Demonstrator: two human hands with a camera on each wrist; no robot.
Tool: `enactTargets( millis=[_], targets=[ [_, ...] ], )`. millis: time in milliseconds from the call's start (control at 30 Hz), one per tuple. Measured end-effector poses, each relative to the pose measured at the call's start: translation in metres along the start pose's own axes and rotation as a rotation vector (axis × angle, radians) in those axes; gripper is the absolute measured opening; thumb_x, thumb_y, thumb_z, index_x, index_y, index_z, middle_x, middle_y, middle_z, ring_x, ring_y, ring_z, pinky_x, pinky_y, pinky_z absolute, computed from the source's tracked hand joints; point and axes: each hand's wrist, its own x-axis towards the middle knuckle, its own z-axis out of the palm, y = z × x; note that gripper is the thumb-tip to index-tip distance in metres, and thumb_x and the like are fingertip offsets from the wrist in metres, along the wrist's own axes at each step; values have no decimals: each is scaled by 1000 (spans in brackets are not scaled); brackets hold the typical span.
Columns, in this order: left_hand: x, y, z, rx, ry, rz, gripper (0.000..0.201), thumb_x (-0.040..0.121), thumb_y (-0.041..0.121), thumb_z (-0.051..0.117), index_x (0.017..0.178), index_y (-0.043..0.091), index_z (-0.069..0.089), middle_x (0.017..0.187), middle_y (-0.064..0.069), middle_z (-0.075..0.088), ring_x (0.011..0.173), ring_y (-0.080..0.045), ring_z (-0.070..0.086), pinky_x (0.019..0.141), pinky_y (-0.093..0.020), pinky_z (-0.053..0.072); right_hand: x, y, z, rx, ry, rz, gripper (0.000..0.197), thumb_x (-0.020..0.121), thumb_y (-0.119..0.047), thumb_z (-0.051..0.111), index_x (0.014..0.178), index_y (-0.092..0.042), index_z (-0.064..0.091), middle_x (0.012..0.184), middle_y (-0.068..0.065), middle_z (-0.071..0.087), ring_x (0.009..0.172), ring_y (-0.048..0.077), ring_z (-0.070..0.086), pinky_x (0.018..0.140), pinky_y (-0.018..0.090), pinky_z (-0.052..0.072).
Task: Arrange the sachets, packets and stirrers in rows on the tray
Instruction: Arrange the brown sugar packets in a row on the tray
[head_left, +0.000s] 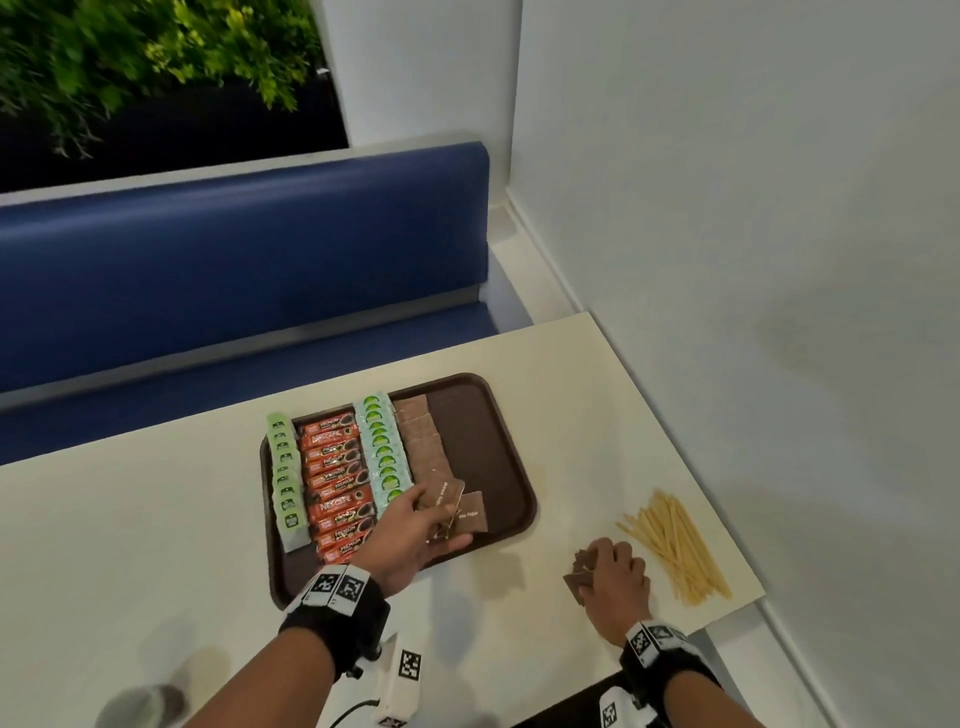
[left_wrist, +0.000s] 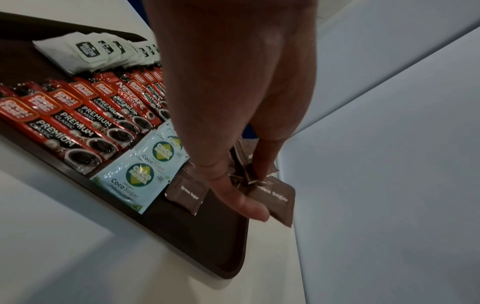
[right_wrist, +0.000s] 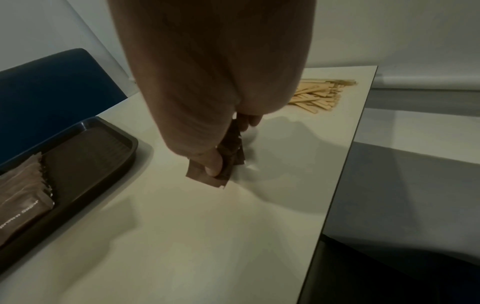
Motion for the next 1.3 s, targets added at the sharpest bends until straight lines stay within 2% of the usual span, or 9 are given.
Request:
enactTargets(
  millis=[200,300,433,600,767,900,1033,1200,1300],
  targets=[
    [-11,7,-10,18,31,-60,38,102,-16,54,136,2,57,134,-20,64,120,-40,71,75,-41,69,15,20,20,537,-184,-4,45,86,-2,71,110,-24,40,129,12,57,110,25,63,93,50,60],
    [-14,11,-15,64,58,-75,47,99,-17,56,142,4,54,143,-22,58,126,-41,67,79,-43,67,-12,-33,-36,840,-173,-5,43,92,2,72,120,-15,44,129,12,62,115,25,65,95,38,59],
    [-22,18,-12,103,22,-66,42,99,-14,53,134,8,59,141,-23,56,126,-40,63,85,-56,66,-29,-100,-96,1017,-228,-212,46,91,-3,77,127,-18,51,124,6,67,110,19,68,92,35,59],
    [-31,28,-6,157,-34,29,32,106,-6,45,132,6,60,130,-24,65,110,-37,72,93,-54,65,-33,-174,-137,943,-338,-403,47,93,-13,77,129,-25,50,120,-3,72,113,14,71,100,40,60],
    [-41,41,-1,73,14,117,35,101,-6,44,127,3,66,124,-23,73,113,-37,71,88,-51,66,-37,-215,-148,683,-246,-480,44,95,-17,75,130,-26,50,129,-1,55,108,13,66,70,16,58],
    [-50,47,-2,-31,57,173,40,102,-5,36,128,0,66,122,-26,72,112,-38,71,79,-52,67,-36,-229,-146,651,-119,-513,47,89,-17,82,124,-32,54,122,-6,62,106,7,67,84,19,57],
    [-54,55,-4,-153,82,204,43,102,-2,32,130,-3,64,119,-27,70,105,-36,70,69,-50,66,-36,-234,-149,672,-127,-493,51,87,-14,84,123,-31,53,113,-13,70,100,0,67,72,9,51],
    [-56,61,-6,-49,-6,279,38,113,38,52,126,8,71,113,-17,79,99,-29,79,74,-48,67,-28,-239,-150,618,-67,-522,58,78,-20,92,123,-31,57,118,-5,56,100,4,63,71,10,50],
    [-53,61,-9,60,-10,349,38,101,37,70,126,8,68,117,-17,78,100,-32,80,77,-48,68,-25,-238,-151,597,-82,-565,59,76,-29,93,126,-34,62,117,-3,53,100,7,64,79,15,51]
  ],
)
